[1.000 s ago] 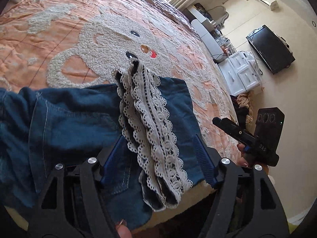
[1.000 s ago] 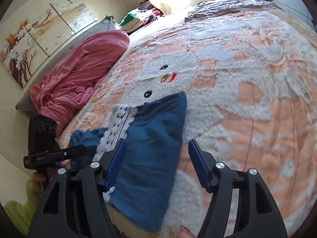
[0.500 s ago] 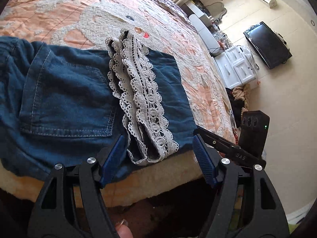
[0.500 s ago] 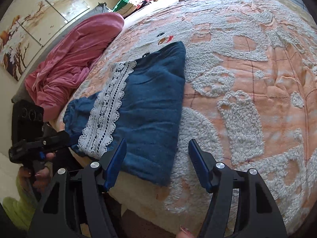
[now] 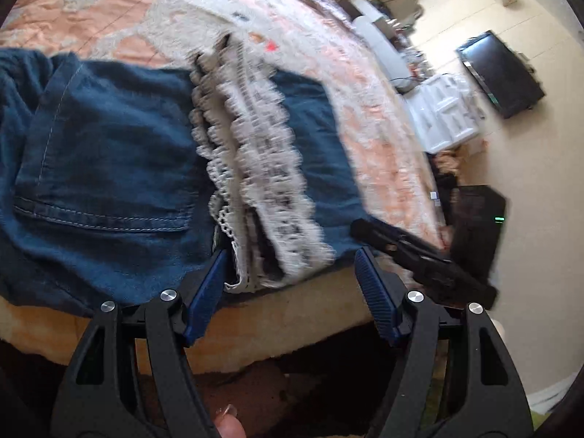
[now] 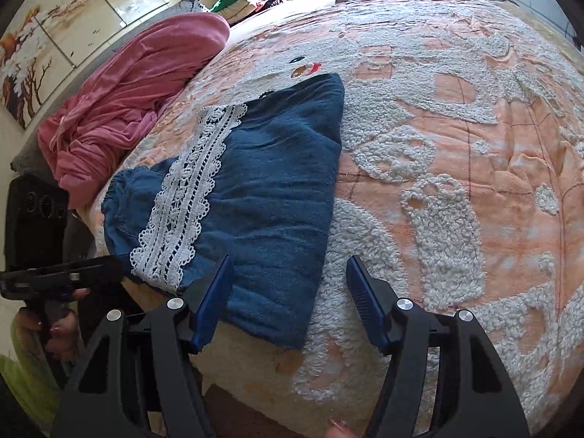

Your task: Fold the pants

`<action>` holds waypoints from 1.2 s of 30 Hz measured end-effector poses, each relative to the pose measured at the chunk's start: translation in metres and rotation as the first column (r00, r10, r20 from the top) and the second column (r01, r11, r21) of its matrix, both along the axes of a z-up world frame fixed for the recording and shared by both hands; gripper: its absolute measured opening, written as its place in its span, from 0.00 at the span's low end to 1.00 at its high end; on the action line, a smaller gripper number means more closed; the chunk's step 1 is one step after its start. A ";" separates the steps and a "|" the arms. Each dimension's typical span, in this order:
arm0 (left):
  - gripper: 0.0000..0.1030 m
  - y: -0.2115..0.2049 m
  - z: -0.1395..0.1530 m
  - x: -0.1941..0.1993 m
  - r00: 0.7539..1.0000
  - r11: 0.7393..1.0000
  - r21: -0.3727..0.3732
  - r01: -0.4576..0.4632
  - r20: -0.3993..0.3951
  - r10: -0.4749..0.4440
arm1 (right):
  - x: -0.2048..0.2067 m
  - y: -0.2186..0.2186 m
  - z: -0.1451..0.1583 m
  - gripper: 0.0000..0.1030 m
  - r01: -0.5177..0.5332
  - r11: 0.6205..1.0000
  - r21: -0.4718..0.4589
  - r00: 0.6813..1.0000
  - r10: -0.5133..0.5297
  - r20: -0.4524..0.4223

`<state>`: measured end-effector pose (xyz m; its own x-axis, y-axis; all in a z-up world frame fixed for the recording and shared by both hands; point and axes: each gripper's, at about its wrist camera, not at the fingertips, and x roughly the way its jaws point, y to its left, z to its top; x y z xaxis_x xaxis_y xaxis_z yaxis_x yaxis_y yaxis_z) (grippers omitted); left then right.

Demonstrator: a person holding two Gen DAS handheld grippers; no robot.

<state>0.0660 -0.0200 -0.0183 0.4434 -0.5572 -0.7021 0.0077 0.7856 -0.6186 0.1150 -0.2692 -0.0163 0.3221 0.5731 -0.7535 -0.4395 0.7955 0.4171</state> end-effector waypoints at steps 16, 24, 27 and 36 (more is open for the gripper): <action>0.20 -0.008 -0.010 -0.007 1.000 0.995 0.101 -0.016 -0.002 0.016 | -0.008 0.008 -0.002 0.13 -0.046 0.990 -0.137 0.997 0.055 0.062; 0.20 -0.014 -0.007 -0.006 1.000 0.988 0.157 0.000 0.025 -0.004 | -0.004 0.002 0.000 0.26 -0.027 0.994 -0.108 0.997 0.034 0.071; 0.23 -0.020 -0.003 -0.008 0.999 0.979 0.201 0.003 0.039 -0.011 | -0.009 -0.004 0.013 0.39 0.023 0.991 -0.133 0.987 -0.002 0.162; 0.38 -0.016 0.018 -0.020 0.995 0.947 0.319 -0.035 0.098 0.004 | -0.027 0.019 0.025 0.39 -0.063 0.981 -0.186 0.947 0.117 0.300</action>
